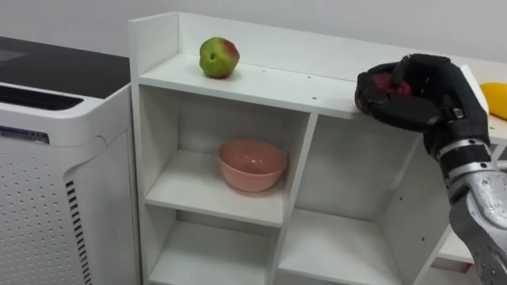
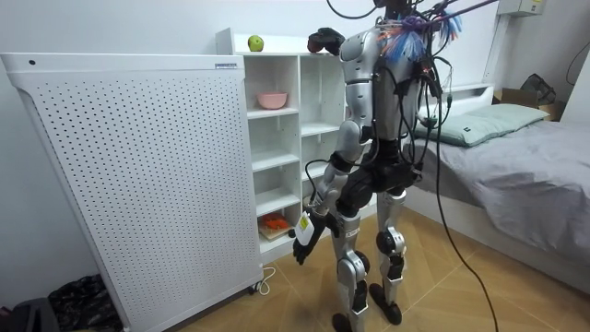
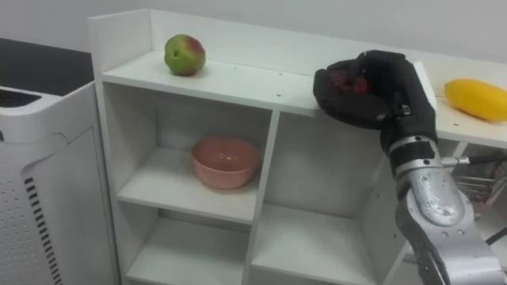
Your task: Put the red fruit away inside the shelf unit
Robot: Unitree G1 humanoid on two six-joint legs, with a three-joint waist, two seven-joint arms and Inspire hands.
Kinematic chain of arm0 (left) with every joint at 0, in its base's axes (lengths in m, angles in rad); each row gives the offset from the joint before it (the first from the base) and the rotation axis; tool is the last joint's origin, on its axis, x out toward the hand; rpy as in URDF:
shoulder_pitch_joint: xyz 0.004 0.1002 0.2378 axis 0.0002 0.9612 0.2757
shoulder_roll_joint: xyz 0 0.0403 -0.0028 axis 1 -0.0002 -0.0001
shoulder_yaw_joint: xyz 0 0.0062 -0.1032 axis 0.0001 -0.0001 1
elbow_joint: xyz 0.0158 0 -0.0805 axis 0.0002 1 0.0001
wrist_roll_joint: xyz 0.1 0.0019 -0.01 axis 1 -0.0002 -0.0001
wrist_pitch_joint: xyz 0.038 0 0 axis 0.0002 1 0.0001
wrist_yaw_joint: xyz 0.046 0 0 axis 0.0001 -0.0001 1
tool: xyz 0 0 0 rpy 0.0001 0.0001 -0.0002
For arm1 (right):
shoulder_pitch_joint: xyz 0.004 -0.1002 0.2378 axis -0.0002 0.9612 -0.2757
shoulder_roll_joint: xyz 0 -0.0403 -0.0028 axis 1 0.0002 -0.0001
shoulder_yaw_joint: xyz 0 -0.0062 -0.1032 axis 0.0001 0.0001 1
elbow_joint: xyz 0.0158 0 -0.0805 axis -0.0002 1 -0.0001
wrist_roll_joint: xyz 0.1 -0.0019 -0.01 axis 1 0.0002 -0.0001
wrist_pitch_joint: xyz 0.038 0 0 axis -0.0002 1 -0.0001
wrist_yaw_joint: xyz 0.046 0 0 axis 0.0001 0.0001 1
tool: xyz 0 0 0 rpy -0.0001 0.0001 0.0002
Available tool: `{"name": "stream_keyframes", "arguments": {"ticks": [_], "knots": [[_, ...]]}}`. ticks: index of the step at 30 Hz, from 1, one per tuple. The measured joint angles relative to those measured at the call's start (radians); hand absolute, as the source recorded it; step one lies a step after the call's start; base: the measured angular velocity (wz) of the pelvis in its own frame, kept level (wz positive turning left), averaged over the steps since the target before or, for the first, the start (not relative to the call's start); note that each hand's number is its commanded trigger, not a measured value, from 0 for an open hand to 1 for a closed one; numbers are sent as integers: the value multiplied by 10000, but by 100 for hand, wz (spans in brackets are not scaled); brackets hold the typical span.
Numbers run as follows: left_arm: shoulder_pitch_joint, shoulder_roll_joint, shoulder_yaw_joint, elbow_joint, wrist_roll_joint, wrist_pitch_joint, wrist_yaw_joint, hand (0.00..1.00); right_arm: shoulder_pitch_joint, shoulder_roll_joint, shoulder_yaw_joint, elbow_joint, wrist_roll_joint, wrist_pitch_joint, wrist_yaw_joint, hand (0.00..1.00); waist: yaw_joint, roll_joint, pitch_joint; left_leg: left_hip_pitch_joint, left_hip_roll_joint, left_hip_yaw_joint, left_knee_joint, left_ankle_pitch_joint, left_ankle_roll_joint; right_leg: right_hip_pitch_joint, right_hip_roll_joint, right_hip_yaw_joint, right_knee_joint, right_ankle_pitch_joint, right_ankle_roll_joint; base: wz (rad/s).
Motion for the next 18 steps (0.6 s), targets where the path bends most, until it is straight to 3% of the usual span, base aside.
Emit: {"name": "stream_keyframes", "arguments": {"ticks": [9,14,18], "knots": [[42,-10,-141,9,-184,-82,24,0,111,-5,-62,-422,-67,-58,-171,100,-112,54,49,-9,-6,45,-44,-1,-1,5,8,114,0,0,0,-1],[82,-38,-210,5,-202,-138,22,0,927,32,41,-1449,54,60,-63,100,-123,172,101,79,5,212,-11,0,0,-7,33,431,-1,0,0,-8],[106,-31,-218,2,-205,-136,15,0,1182,196,101,-2015,236,202,-49,100,-216,268,76,33,8,320,-13,-1,0,-97,40,571,15,2,-3,-10]]}}
